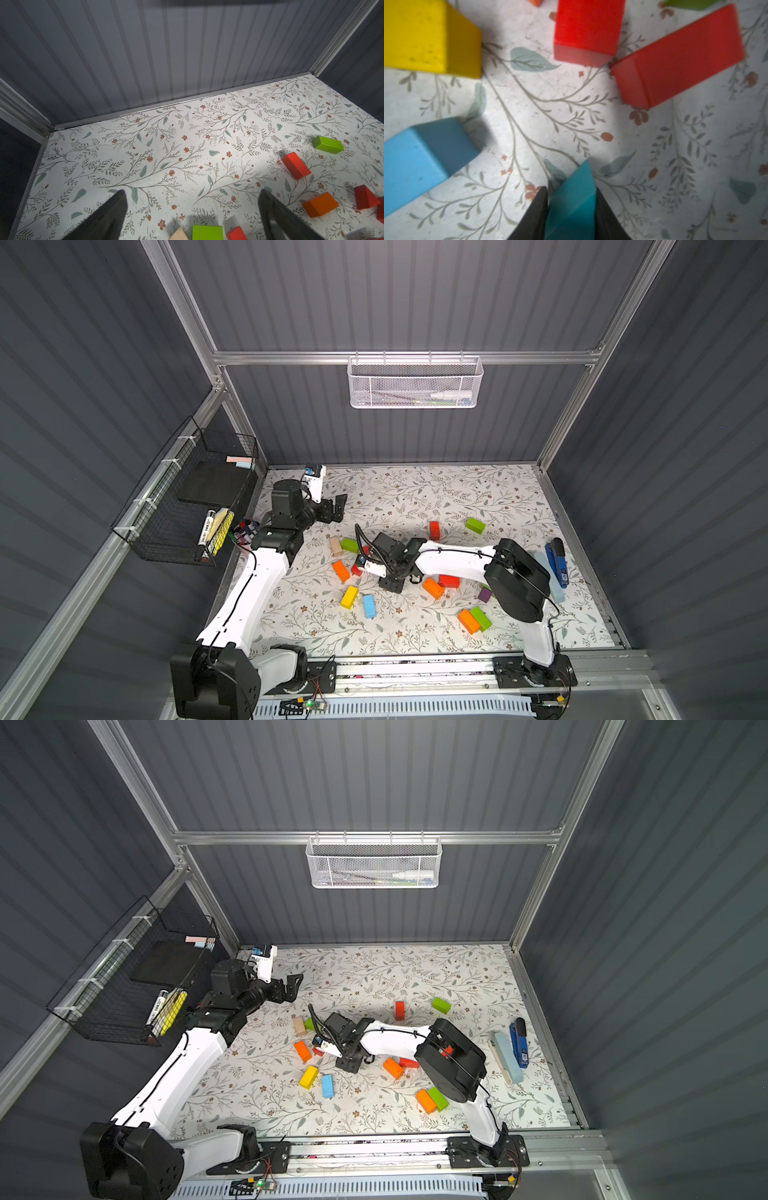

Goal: Assemble a heart with building blocks
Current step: Move the building block to the center of the board.

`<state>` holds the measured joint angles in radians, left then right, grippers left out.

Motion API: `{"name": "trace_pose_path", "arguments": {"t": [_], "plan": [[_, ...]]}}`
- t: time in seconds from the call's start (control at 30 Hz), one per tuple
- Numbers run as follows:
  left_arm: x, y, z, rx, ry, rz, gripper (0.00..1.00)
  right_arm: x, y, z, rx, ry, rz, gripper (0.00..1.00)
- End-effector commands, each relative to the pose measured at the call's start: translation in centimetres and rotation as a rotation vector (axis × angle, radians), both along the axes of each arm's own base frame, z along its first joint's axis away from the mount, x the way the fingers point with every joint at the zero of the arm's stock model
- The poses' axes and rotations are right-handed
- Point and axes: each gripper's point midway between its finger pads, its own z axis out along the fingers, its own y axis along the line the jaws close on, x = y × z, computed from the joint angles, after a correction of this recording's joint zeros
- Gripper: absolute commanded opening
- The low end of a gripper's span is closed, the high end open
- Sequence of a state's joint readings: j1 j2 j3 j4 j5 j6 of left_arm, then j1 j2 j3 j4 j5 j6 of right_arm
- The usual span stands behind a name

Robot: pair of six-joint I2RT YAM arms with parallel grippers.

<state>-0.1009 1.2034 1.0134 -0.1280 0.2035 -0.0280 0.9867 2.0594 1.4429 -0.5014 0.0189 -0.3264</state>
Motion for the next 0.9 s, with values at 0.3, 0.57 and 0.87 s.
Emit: {"name": "trace_pose_path", "arguments": {"t": [0.3,0.57,0.87], "plan": [[-0.1,-0.1,-0.7,-0.019,0.018,-0.006,0.99,7.1,0.6,-0.5,-0.014,-0.033,0.027,0.35],[0.1,0.0,-0.9,-0.017,0.023,-0.003,0.99,7.3,3.4,-0.9,0.051,-0.003,0.061,0.35],[0.3,0.0,-1.3,-0.02,0.03,0.002,0.99,7.2,7.5,-1.3,0.076,-0.016,0.131,0.34]]}}
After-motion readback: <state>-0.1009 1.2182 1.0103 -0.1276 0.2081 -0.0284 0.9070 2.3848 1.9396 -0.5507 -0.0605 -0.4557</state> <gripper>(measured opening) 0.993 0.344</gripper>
